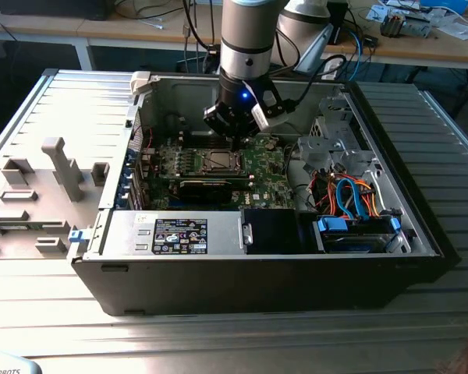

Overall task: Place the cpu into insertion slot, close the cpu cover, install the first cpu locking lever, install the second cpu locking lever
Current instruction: 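Install the second cpu locking lever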

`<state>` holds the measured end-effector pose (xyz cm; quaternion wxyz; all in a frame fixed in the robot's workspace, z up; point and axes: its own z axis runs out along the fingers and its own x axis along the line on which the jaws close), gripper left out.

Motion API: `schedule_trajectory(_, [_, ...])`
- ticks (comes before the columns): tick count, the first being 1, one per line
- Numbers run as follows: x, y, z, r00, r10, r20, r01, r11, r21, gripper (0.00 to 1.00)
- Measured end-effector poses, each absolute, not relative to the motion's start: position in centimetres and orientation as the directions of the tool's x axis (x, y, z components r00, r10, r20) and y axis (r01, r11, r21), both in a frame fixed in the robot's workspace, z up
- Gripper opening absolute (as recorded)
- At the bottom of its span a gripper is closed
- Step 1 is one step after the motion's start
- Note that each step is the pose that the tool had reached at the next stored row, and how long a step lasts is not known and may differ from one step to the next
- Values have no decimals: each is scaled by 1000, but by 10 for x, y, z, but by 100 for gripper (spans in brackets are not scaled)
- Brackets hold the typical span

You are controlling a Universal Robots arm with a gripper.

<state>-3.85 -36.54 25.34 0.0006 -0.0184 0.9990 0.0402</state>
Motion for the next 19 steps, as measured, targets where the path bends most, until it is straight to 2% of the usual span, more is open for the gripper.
schedule_trajectory(5, [-39,-373,253,-999,-37,-4,-37,993,109,11])
schedule_trajectory(12, [-39,-400,253,-999,-36,-6,-37,983,180,11])
schedule_trajectory(19, [-39,-409,253,-999,-36,-7,-37,977,209,11])
